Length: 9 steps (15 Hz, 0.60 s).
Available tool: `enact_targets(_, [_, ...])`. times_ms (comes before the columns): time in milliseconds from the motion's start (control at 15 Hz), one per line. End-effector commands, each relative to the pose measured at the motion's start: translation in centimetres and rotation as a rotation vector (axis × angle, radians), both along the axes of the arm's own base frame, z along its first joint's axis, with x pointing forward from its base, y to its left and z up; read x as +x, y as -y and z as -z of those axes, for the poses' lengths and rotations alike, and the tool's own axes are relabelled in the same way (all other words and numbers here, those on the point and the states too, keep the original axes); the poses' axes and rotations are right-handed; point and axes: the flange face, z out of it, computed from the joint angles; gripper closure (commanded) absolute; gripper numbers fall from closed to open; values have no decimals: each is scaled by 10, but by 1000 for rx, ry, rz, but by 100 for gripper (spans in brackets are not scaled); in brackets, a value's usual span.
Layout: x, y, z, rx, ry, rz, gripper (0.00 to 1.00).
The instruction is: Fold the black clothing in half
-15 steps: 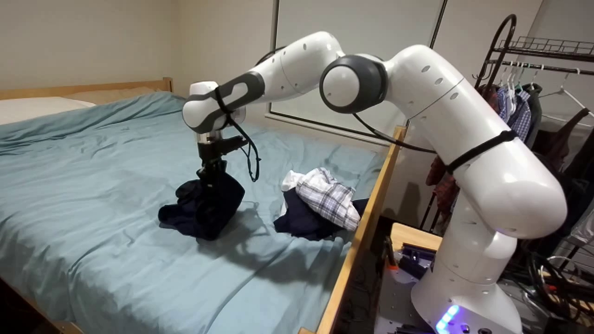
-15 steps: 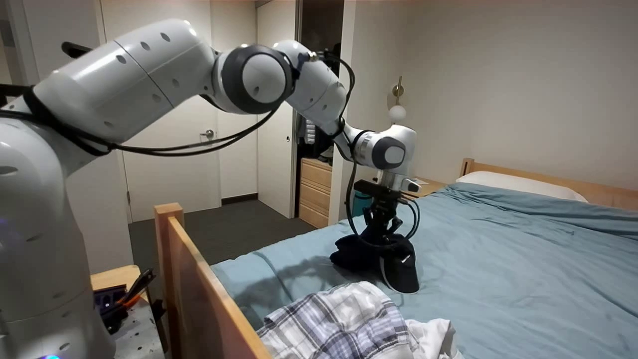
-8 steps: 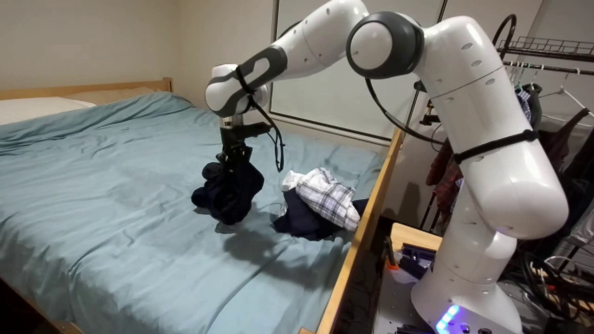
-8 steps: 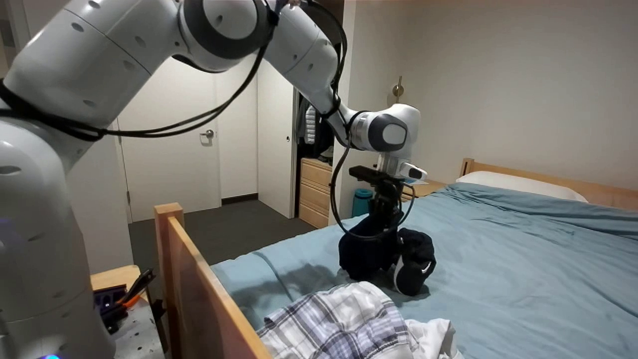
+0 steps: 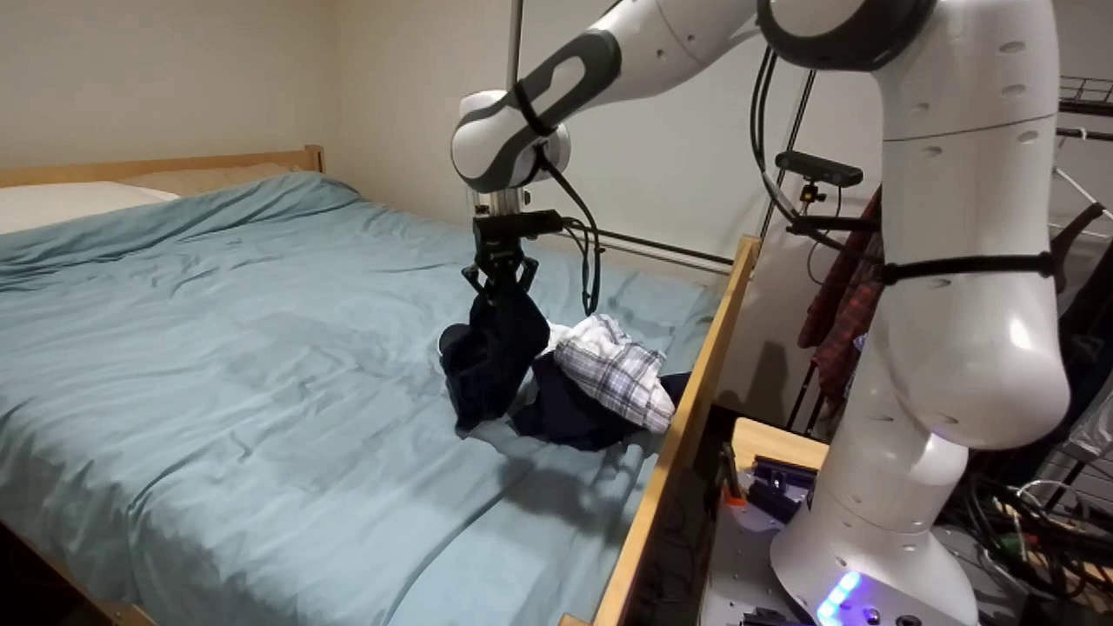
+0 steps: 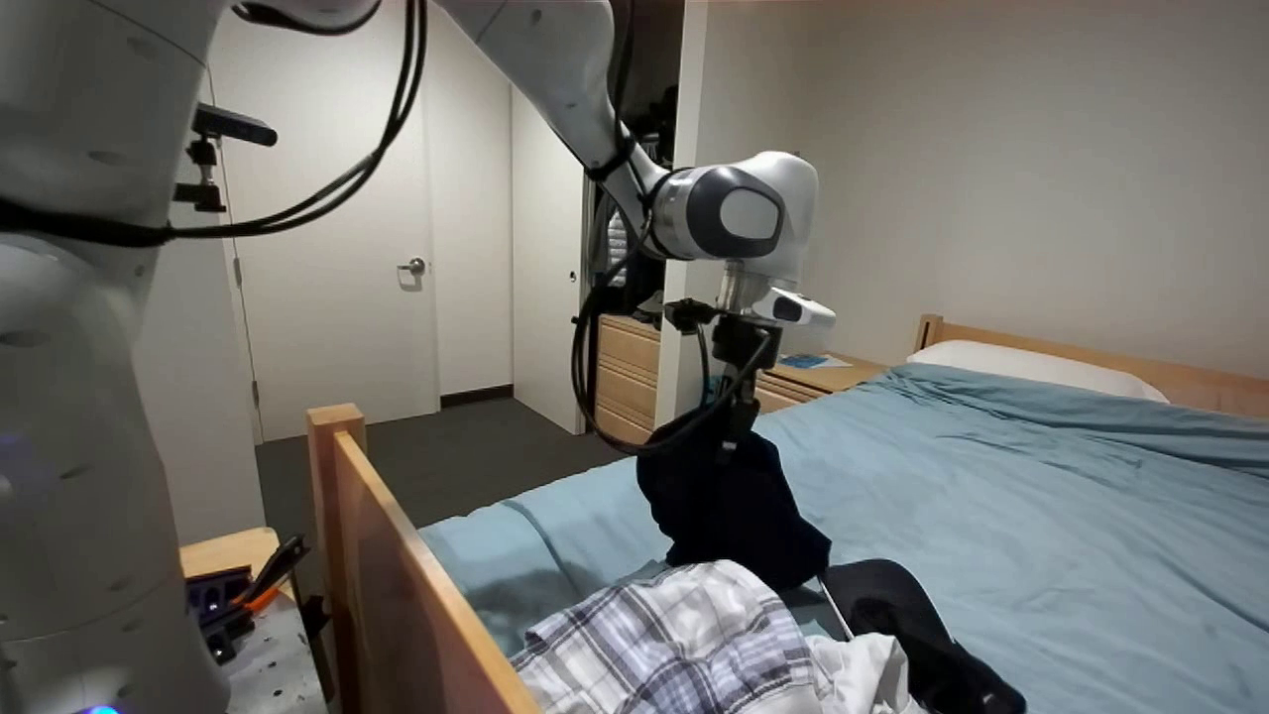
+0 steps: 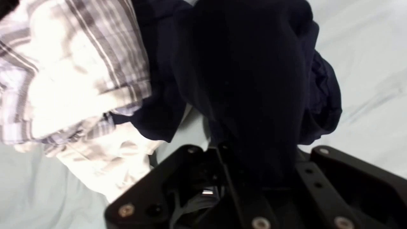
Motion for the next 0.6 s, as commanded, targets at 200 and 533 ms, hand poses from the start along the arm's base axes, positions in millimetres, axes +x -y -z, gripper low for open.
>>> enact_targets(200, [-41, -41, -34, -22, 48, -204, 92])
enact_targets(533, [-21, -135, -8, 35, 143, -323, 92])
